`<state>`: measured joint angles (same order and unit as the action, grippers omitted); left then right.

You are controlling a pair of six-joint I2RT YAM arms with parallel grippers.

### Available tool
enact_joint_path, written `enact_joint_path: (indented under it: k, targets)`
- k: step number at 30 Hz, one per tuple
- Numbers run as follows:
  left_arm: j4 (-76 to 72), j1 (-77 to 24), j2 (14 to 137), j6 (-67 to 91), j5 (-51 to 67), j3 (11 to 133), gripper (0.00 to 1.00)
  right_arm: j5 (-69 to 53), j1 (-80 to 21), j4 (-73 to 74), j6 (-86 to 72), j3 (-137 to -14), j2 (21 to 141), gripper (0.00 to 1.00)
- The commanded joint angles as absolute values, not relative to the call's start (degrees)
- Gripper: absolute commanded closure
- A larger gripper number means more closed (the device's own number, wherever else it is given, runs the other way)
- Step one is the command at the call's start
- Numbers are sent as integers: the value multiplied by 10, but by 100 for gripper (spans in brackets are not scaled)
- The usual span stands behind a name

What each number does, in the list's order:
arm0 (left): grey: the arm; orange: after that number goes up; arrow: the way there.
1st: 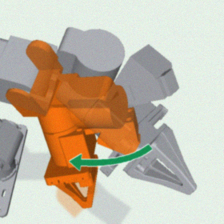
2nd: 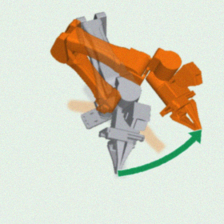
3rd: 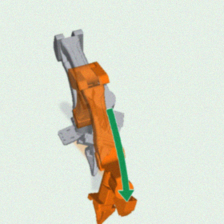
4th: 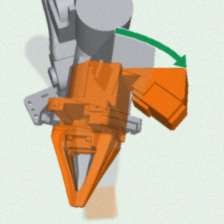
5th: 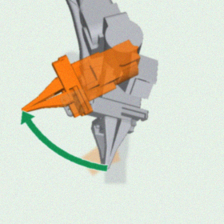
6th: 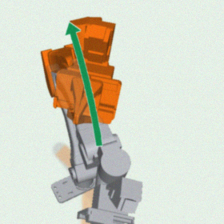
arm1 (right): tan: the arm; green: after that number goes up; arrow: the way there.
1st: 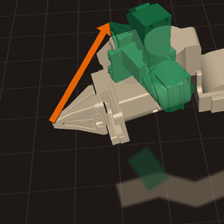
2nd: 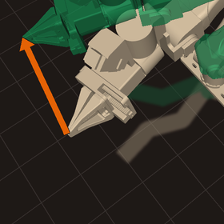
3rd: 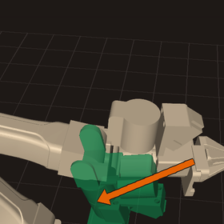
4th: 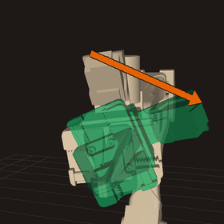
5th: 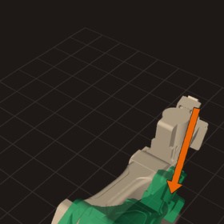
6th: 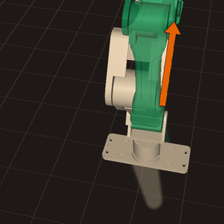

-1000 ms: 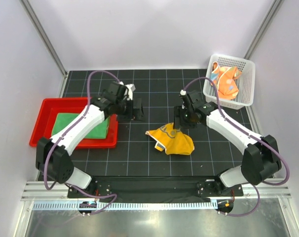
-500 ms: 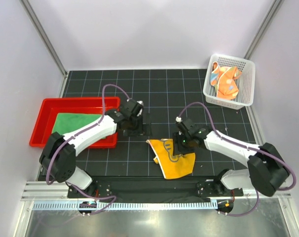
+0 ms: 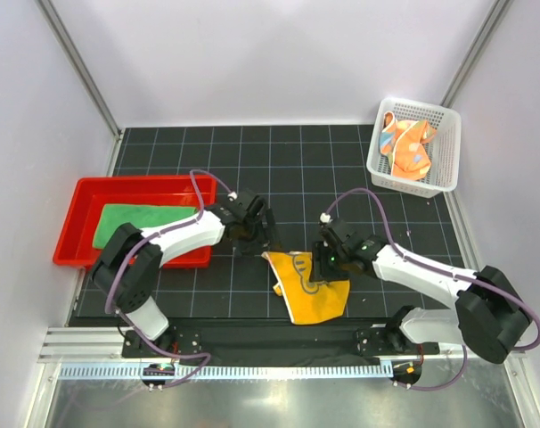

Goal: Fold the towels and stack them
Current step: Flatten out the crumpled towel

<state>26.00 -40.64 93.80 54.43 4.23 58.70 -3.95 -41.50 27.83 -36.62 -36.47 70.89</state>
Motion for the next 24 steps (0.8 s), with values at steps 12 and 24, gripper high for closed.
enact_joint_path:
  k: [12, 24]
  targets:
    - [191, -426, 1023, 568, 71, 663, 89, 83, -424, 270, -366, -380, 659, 61]
    - [207, -409, 993, 392, 166, 910, 100, 279, -424, 480, -266, -635, 648, 70]
